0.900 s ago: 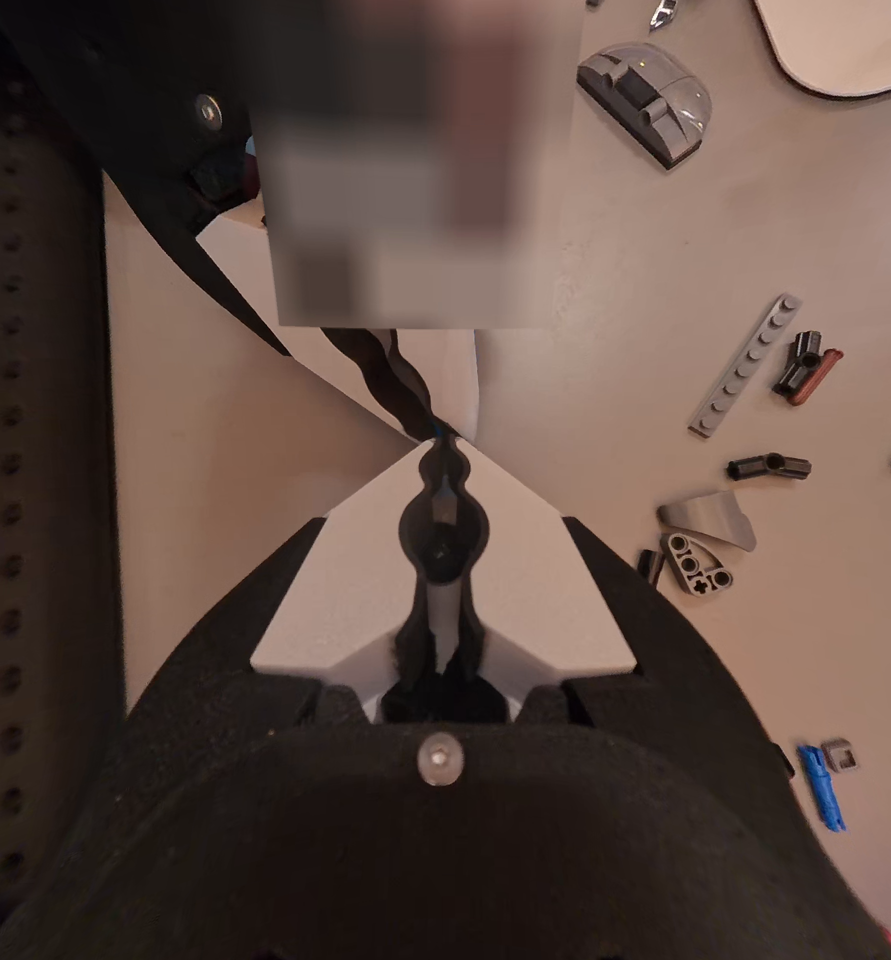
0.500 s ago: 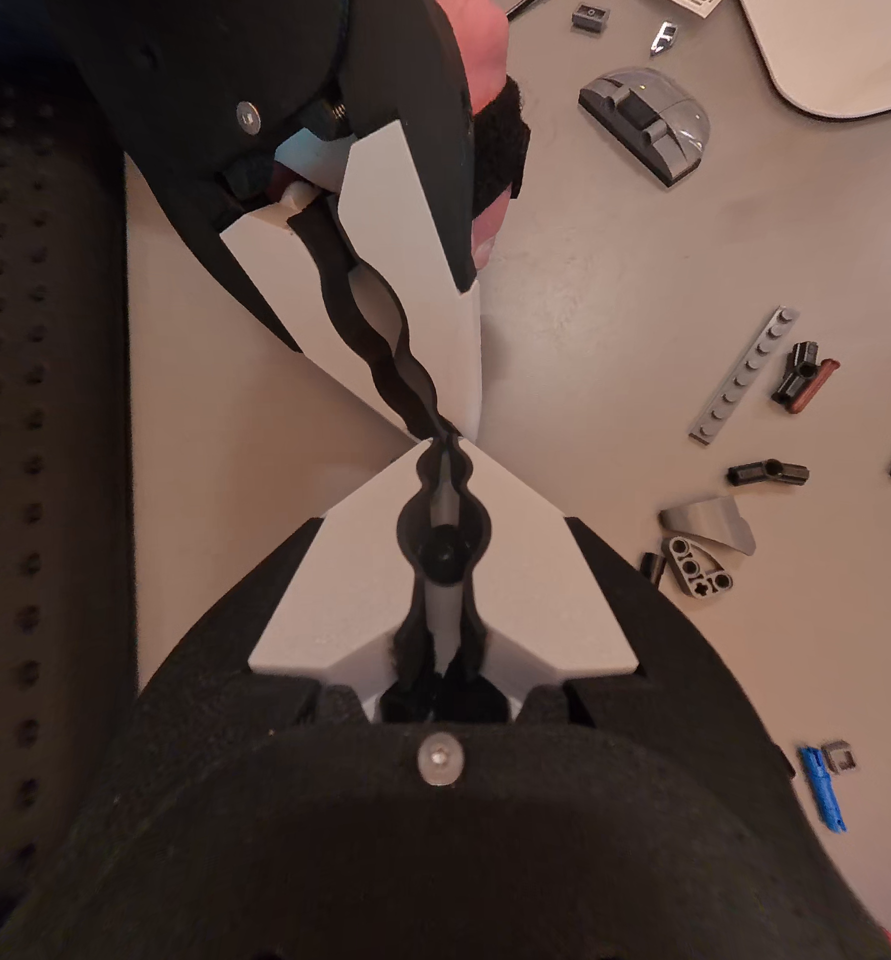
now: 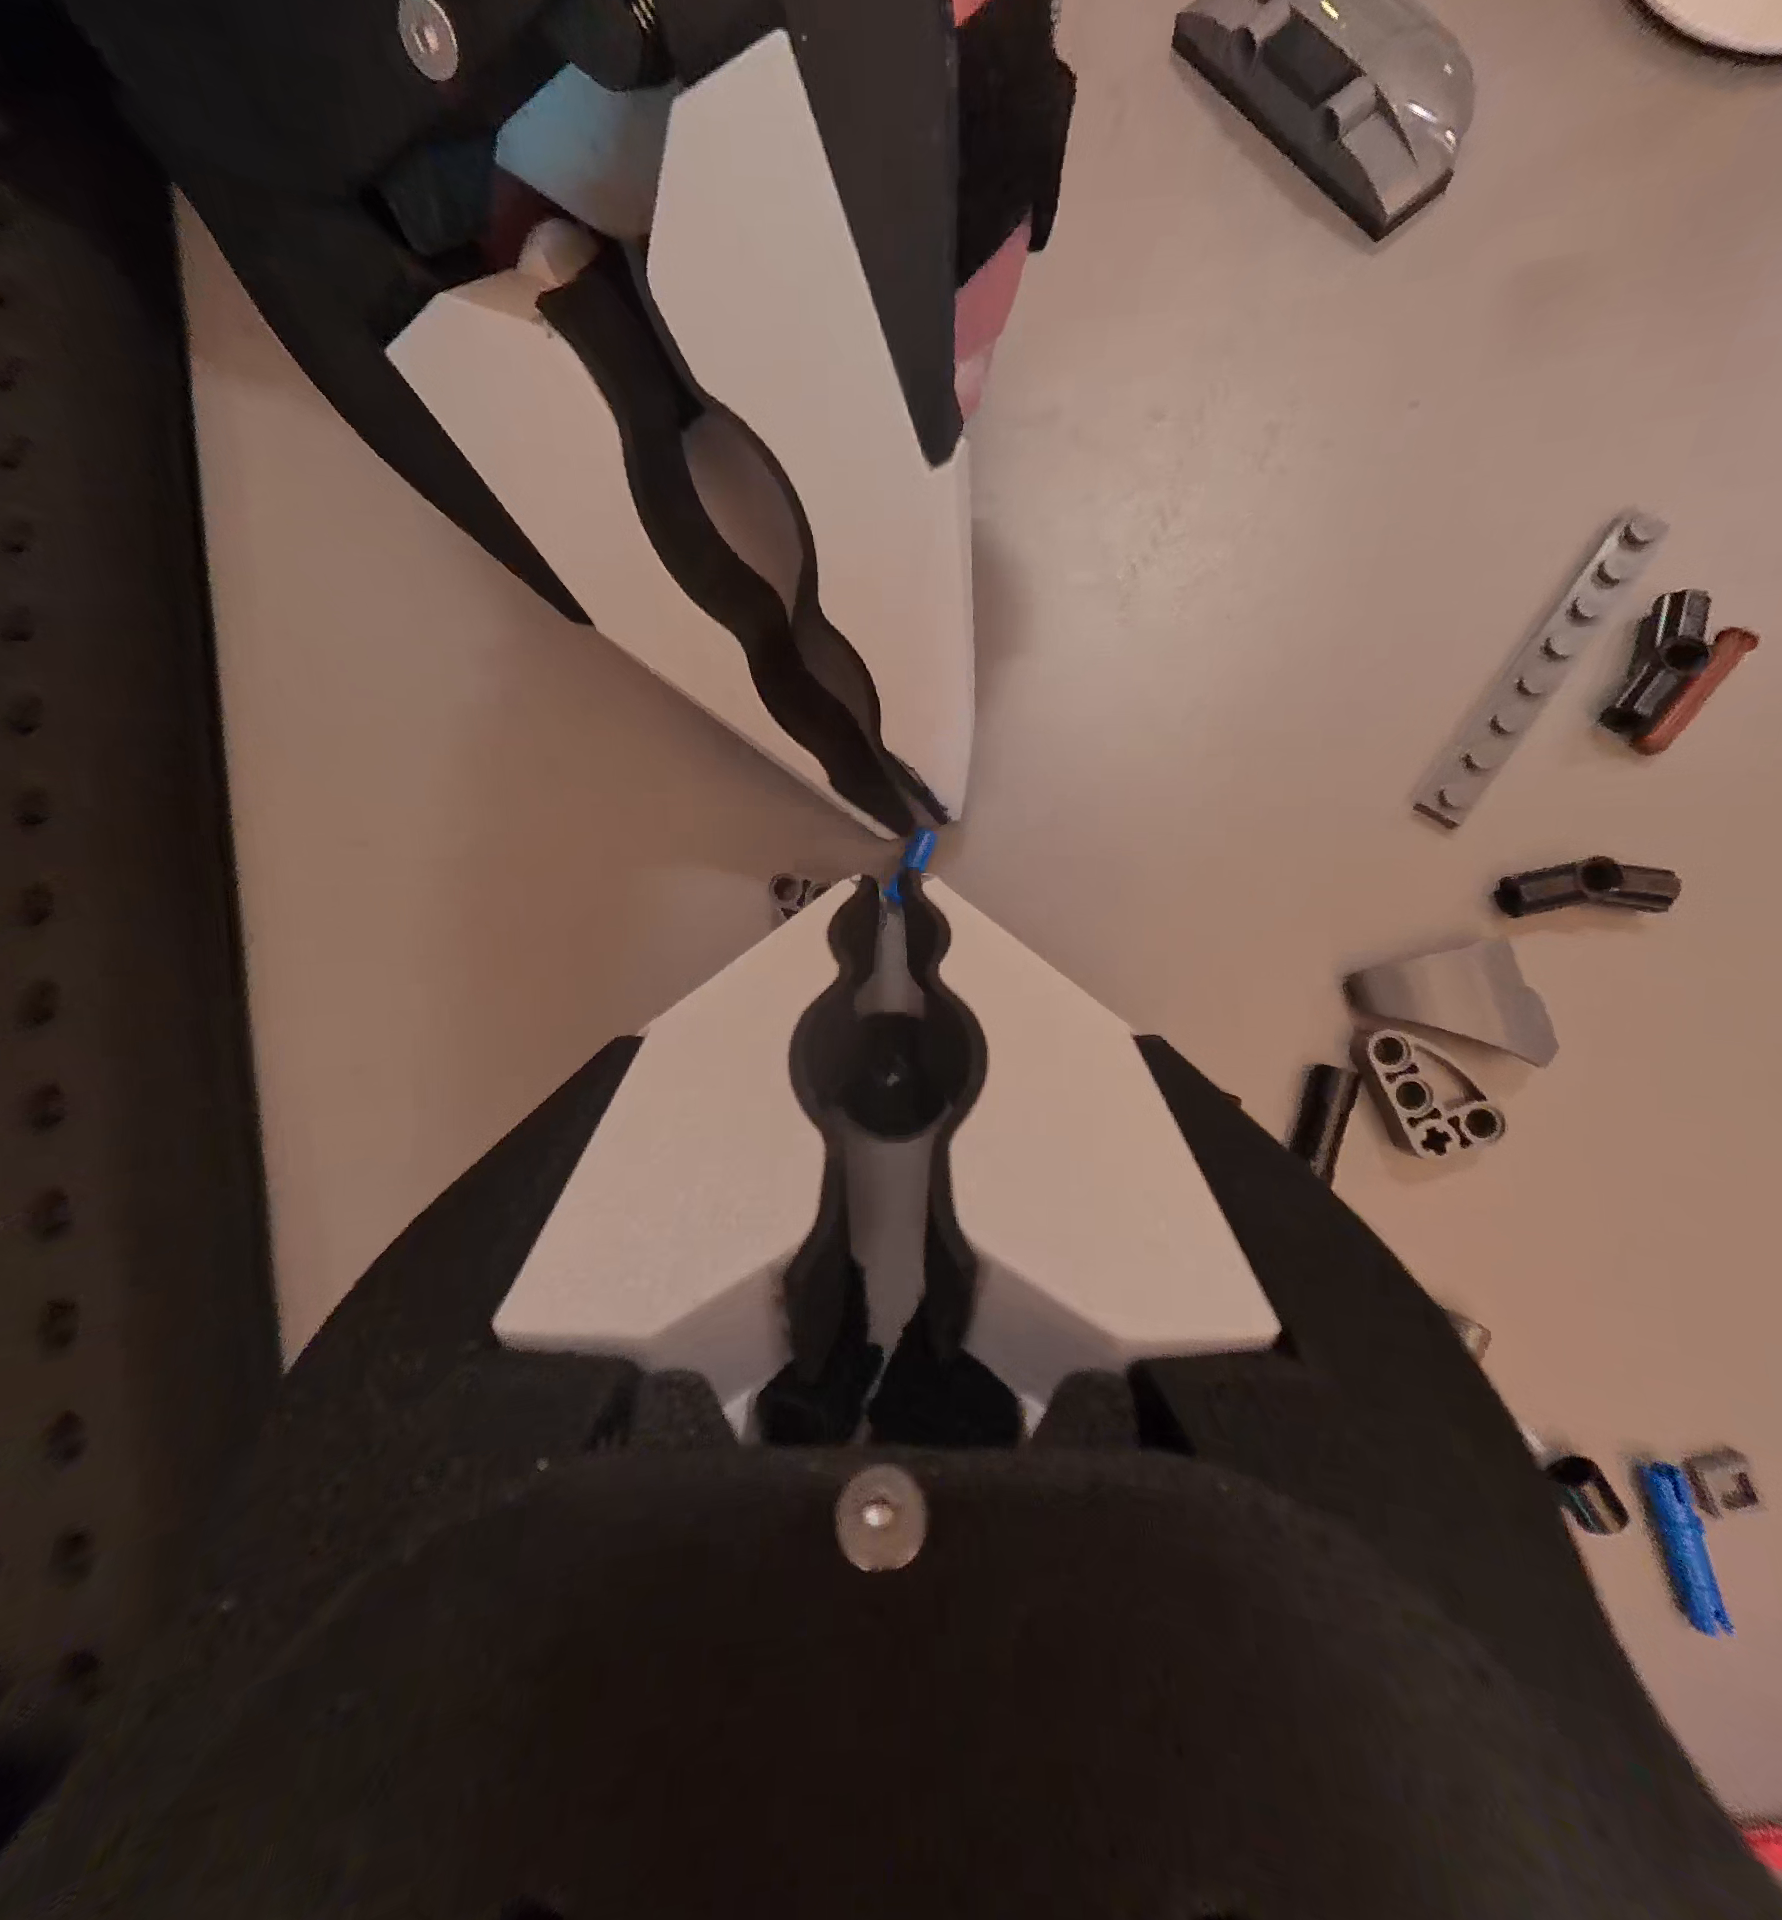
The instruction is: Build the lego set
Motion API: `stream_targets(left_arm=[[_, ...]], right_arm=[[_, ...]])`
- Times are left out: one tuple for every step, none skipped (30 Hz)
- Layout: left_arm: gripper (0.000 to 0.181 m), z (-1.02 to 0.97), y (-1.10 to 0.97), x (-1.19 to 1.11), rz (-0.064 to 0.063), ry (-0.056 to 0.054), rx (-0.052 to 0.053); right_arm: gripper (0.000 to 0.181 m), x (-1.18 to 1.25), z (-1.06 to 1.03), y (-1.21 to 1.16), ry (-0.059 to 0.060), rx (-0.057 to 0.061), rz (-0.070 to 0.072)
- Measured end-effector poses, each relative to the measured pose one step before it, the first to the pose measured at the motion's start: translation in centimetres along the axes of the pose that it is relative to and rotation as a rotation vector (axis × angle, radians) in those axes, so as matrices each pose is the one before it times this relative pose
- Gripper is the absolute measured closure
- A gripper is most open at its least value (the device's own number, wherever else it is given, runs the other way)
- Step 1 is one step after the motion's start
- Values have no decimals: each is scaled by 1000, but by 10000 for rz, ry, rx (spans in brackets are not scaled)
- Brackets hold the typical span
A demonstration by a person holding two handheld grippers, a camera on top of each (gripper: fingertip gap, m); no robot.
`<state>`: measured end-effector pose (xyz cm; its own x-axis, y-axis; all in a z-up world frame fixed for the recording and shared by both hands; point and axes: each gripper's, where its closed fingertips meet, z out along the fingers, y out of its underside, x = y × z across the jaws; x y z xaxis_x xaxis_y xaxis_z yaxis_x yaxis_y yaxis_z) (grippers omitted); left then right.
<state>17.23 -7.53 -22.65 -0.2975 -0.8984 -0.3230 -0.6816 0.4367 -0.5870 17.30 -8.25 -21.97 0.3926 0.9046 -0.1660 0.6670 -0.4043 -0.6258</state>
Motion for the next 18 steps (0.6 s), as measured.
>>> stream_targets(left_arm=[[178, 37, -44, 76, 20, 23, -2], [179, 47, -51, 25, 20, -5, 1], [179, 63, -70, 4, 17, -17, 5], [180, 73, -79, 9, 12, -7, 10], [180, 94, -99, 3, 10, -19, 20], [181, 94, -89, 65, 21, 20, 19], [181, 43, -60, 34, 48, -3, -2], [181, -3, 26, 1, 47, -10, -31], [181, -7, 4, 10, 24, 2, -17], [181, -15, 10, 9, 19, 5, -1], [181, -2, 6, -2, -13, 20, 5], [181, -5, 11, -5, -26, 16, 9], [181, -4, 20, -20, 8, -7, 11], [181, -16, 29, -26, -3, -12, -4], [181, -23, 46, -42, -18, -12, -24], [181, -14, 34, -31, -21, 1, -12], [181, -14, 25, -3, -14, 3, 6], [181, -5, 12, -14, -12, -1, 10]], right_arm=[[178, -15, 13, -17, -29, 7, 37], [178, -30, 10, -10, -35, 5, 32], [178, -59, 19, 4, -38, 6, 13], [179, -70, 31, -23, -43, 6, 1], [179, -77, 39, -32, -44, 9, 3], [179, -68, 47, -36, -49, 15, 14], [181, -50, 19, -21, -41, 14, 19], [181, -21, 0, 6, -23, 7, 11], [181, -10, -2, -3, -10, 7, 0], [181, -13, -26, 13, -9, 3, 1], [181, 29, -40, 36, 2, -4, 20], [181, 138, -84, 29, 60, -2, 33], [181, 204, -138, 0, 105, 22, 30], [180, 163, -162, -50, 63, 62, 53], [180, 173, -148, -47, 59, 63, 84], [180, 239, -112, 34, 105, 12, 75], [180, 214, -89, 112, 99, -39, 43], [178, 112, -60, 87, 52, -28, 21]])
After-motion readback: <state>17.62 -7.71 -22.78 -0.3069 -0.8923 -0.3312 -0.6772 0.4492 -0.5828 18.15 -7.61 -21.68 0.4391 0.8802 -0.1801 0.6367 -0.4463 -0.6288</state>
